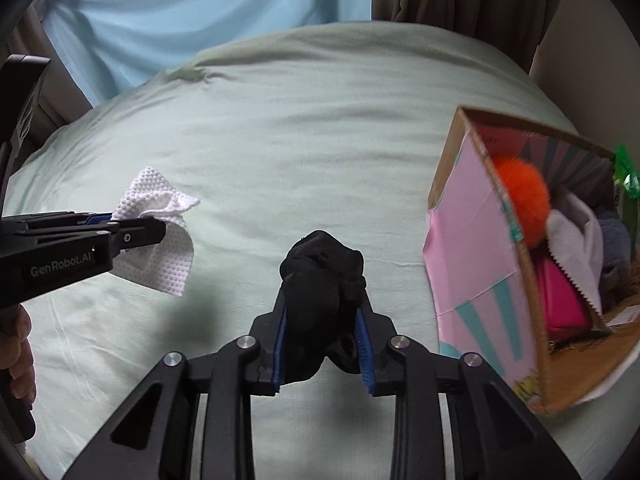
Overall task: Organize soft objects
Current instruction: 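Carry the white towel and black sock over the box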
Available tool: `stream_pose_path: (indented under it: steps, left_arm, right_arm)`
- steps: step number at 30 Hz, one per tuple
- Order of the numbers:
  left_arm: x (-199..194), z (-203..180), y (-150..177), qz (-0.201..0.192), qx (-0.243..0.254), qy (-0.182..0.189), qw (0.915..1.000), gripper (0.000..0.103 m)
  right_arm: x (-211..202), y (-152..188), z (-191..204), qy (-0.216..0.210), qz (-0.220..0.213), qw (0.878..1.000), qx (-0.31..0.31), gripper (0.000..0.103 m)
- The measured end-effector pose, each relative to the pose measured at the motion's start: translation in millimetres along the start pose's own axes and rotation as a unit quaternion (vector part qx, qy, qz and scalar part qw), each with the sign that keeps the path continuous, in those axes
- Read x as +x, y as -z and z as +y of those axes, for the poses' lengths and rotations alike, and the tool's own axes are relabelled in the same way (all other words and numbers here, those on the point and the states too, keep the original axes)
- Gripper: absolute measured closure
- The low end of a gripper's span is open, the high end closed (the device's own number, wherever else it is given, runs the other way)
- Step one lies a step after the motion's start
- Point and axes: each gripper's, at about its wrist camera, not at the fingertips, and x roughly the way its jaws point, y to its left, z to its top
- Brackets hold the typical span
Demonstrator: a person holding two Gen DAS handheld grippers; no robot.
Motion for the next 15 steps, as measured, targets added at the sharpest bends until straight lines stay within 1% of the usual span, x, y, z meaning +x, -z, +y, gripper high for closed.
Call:
stream_pose_path:
  steps: [5,7,9,12,15]
  left_arm:
    - [-60.4,-5.3,-1.9,-0.036,-0.006,-0.002,0.9993,0.084]
    - [-79.0,-9.1,-11.8,-0.048,-0.008,-0.003,0.9988,0.084]
    - [-102.9,-13.1,-13.7,-0.06,-0.015,-0.005,0.9981,0.084]
    - [-136.6,-23.9,-16.8,-0.071,-0.035,-0.006,0.9969,0.084]
    - [-165.5,-41.1,-19.6,-0.091,-0.037,-0.006,0.9952,0.084]
  right_arm:
    - [-48.8,-8.3,5.4,-0.007,-0.027,1.0,-0.007,0.076]
    - [-75.1,-11.4,6.9,-0.008,-0.038,0.999,-0.009,0.076]
    - [-95.2,-14.8,4.4,-0.012,-0.042,0.999,-0.006,0.076]
    - [-128.0,-24.5,0.0,-0.016,-0.052,0.998,0.007,0.076]
    - [-158.2,-31.5,-8.8,-0.017,-0.065,0.998,0.018,0.076]
